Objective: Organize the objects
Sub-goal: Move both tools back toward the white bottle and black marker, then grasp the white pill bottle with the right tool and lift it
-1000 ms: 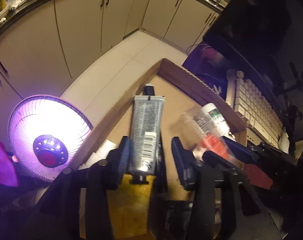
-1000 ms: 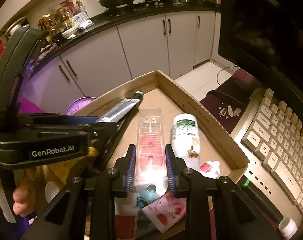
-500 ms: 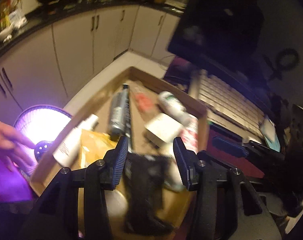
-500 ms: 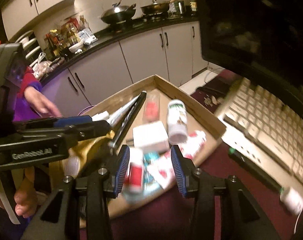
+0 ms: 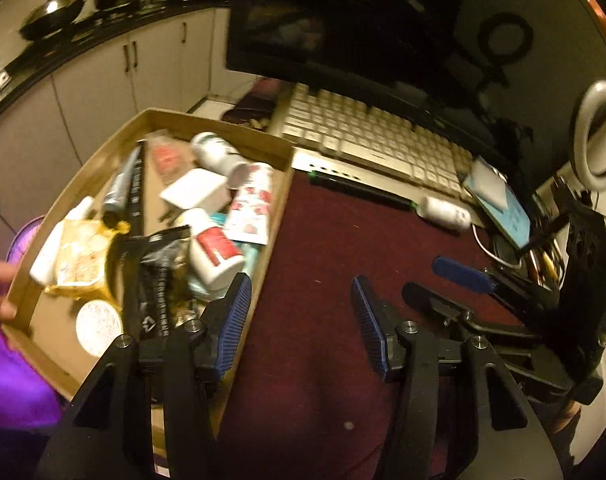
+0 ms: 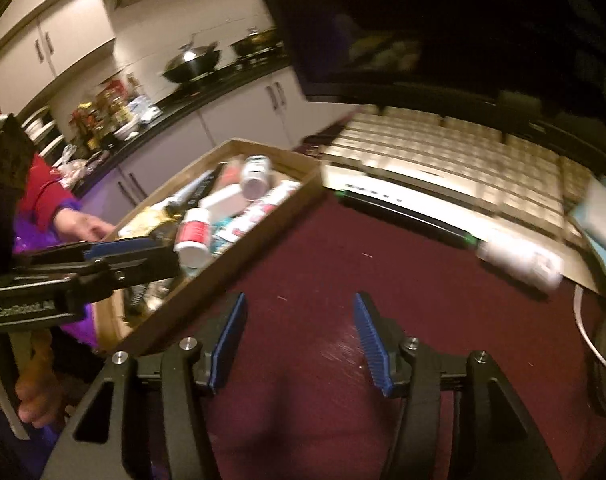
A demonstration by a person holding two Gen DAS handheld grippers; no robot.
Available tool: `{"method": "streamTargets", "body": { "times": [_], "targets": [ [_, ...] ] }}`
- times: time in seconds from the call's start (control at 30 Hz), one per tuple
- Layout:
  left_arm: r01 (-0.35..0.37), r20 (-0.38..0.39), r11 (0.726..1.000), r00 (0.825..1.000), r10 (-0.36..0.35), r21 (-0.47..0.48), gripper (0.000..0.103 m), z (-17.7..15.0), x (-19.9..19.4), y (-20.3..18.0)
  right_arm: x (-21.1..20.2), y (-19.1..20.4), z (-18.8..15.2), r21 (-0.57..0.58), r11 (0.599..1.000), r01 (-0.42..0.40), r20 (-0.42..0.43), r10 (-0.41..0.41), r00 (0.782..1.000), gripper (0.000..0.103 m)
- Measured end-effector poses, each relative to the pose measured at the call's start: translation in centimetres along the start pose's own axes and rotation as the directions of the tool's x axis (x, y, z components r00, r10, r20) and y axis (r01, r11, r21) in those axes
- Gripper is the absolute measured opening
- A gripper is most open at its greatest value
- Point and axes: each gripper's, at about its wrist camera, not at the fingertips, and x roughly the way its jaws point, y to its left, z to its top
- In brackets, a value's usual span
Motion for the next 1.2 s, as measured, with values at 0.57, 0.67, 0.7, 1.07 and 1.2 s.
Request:
{"method": "streamTargets", "body": {
  "times": [0.57,0.67,0.7,1.07,1.2],
  "targets": [
    [0.019,-0.042,0.998,0.999,-0.016,0.061,0.052,-0.3,2.4,-4.8,-2.7,-5.9,-2.1,0.022,0.989,0.143,0.043,-0.144,0.989,0.059],
    [0.023,-0.037,0.999,0.999,-0.022,0.043,0.052,-0.1,2.6,-4.6,-2.5,-6.3,-1.9,-0.005,0.988,0.156,0.028,-0.156,0.987,0.059],
    [0.022,-0.038,0.999,0.999,-0.020,0.043,0.052,-0.1,2.7,-4.5,-2.4,-6.4,-1.8,-0.010,0.987,0.162,0.022,-0.162,0.987,0.059],
    [0.047,-0.035,0.999,0.998,-0.046,0.006,0.052,0.0,3.1,-3.2,-0.6,-7.3,0.0,-0.052,0.965,0.255,-0.006,-0.256,0.967,0.059],
    [0.055,-0.042,0.998,0.998,-0.055,0.005,0.052,-0.1,3.4,-2.7,0.6,-8.4,1.1,-0.101,0.947,0.304,-0.016,-0.307,0.951,0.059]
  ]
}}
